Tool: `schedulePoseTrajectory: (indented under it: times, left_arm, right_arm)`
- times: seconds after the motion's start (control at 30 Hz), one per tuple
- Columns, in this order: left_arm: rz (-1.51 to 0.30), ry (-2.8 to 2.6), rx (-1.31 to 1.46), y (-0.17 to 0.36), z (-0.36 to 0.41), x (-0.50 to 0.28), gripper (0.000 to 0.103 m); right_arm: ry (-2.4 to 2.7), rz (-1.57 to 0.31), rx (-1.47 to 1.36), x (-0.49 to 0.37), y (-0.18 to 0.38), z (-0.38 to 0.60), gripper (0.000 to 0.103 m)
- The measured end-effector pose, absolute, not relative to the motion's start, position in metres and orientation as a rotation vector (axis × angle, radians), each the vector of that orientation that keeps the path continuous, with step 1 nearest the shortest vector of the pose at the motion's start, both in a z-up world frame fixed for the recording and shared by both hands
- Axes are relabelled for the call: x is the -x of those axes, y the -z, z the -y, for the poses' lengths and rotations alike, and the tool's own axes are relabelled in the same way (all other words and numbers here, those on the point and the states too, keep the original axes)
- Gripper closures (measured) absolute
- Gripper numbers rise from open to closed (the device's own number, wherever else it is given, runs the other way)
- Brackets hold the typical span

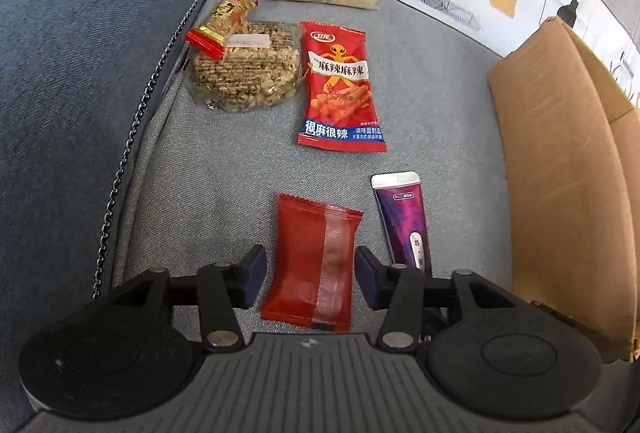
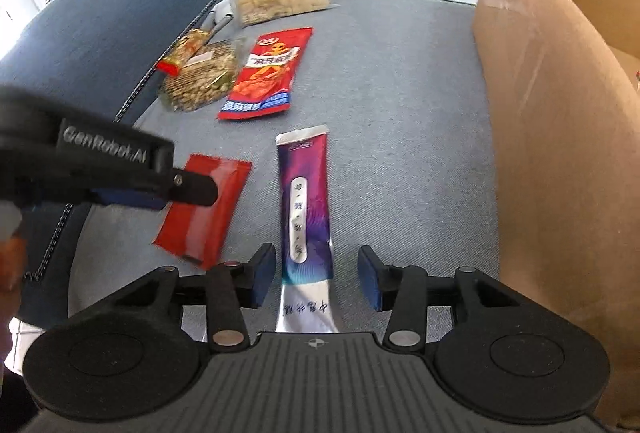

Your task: Organize snacks

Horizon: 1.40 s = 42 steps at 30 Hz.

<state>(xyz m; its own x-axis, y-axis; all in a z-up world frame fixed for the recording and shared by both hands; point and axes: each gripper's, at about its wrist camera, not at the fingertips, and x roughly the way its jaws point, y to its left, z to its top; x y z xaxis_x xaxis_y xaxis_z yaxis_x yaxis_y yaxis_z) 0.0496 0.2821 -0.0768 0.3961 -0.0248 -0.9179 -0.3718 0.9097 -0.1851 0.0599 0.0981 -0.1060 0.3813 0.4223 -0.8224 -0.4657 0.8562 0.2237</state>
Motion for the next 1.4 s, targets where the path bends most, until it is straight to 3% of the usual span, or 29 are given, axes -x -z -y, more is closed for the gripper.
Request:
schedulePoseTrajectory:
  times: [0.17,0.33,0.4,0.47,0.57,0.63,0.73,1.07,1.23,1.4]
  left_arm:
    - [-1.172,-0.219,0.335,0.082,-0.273,-0.062,0.035]
    - [-1.195,-0.216,0.277,0.088,-0.262,-0.072,0.034]
    - [-1.193,-0.215,0.257,0.088,-0.259,-0.073,0.035]
    - [-1.193,-0.214,0.256,0.089,-0.258,-0.073,0.036]
    - [-1.191,-0.22,0.239,0.089,-0.257,-0.073,0.04]
    - [-1.189,-0.228,0.214,0.088,-0.256,-0.072,0.052]
    - [-1.175,-0.233,0.205,0.086,-0.257,-0.072,0.057]
    - [-1.007,-0.254,0.3,0.057,-0.263,-0.062,0.057]
    - [-0.853,-0.263,0.339,0.03,-0.258,-0.044,0.057]
    - [-0.747,-0.273,0.322,0.01,-0.247,-0.034,0.057]
  right_arm:
    - [-0.587,-1.01,0.072,-0.064,0.108,-0.104,0.052]
    - [-0.591,-0.978,0.126,-0.061,0.109,-0.111,0.053]
    - [-0.585,-0.967,0.143,-0.061,0.109,-0.112,0.058]
    - [-0.574,-0.956,0.158,-0.062,0.109,-0.111,0.071]
    - [-0.555,-0.952,0.141,-0.064,0.109,-0.108,0.076]
    - [-0.544,-0.95,0.126,-0.065,0.108,-0.105,0.079]
    - [-0.532,-0.931,0.11,-0.064,0.105,-0.101,0.087]
    - [-0.527,-0.862,0.056,-0.062,0.085,-0.086,0.093]
    - [-0.568,-0.763,0.019,-0.055,0.056,-0.073,0.103]
    - [-0.615,-0.656,-0.026,-0.052,0.017,-0.049,0.103]
